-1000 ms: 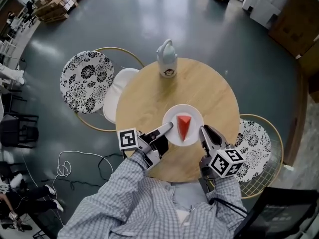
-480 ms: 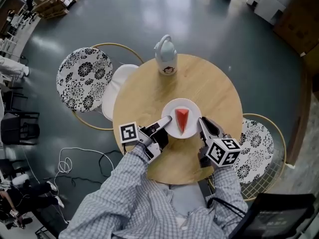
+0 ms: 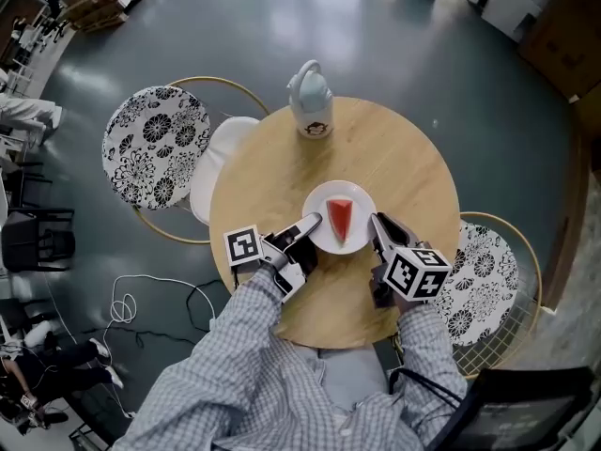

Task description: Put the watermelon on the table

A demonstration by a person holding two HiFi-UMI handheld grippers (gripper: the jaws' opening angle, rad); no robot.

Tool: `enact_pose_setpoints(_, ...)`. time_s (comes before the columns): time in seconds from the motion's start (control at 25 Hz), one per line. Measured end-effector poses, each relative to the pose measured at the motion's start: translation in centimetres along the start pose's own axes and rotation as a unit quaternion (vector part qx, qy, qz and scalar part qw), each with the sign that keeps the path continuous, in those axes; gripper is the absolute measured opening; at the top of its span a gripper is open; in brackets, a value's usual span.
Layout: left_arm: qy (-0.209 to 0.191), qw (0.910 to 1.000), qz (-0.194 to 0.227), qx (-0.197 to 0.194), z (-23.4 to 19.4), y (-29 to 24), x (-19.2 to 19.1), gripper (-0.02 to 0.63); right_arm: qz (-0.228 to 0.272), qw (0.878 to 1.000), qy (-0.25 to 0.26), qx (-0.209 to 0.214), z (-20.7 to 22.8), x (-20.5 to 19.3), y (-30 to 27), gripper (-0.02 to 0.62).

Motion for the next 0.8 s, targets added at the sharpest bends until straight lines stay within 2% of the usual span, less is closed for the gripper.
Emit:
enact_pose_setpoints(0.28, 0.014, 0.9997, 0.016, 0.014, -0.5, -0.2, 0.0, 0.060, -0.029, 0.999, 0.031, -0.023, -0.1, 0.2, -0.9, 0.066)
enact_pose_setpoints(0.56, -0.004, 0.9993, 0.013, 0.034, -0.6, -0.2, 0.0, 0.061, -0.040, 0.999, 0.030, -0.001, 0.0, 0.6, -1.0, 0.067)
enact_pose_setpoints(0.68, -0.004, 0.9993, 0.014, 0.035, -0.6, -0.3, 0.0, 0.061, -0.039, 0.997, 0.062, 0.001, -0.2, 0.5, -0.6, 0.067)
enact_pose_setpoints(0.8, -0.002, 0.9992, 0.016, 0.036, -0.6, -0.4, 0.0, 0.061, -0.035, 0.990, 0.136, 0.017, -1.4, 0.6, 0.4, 0.067)
Point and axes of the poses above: the fingertips, and each gripper's own axes: y backward along the fingers, z to its right, x out of its top, the point moved 9 cm from there along y, backward along the fingers, and after that the axes turned 8 degrees about z, right-handed, at the moved point
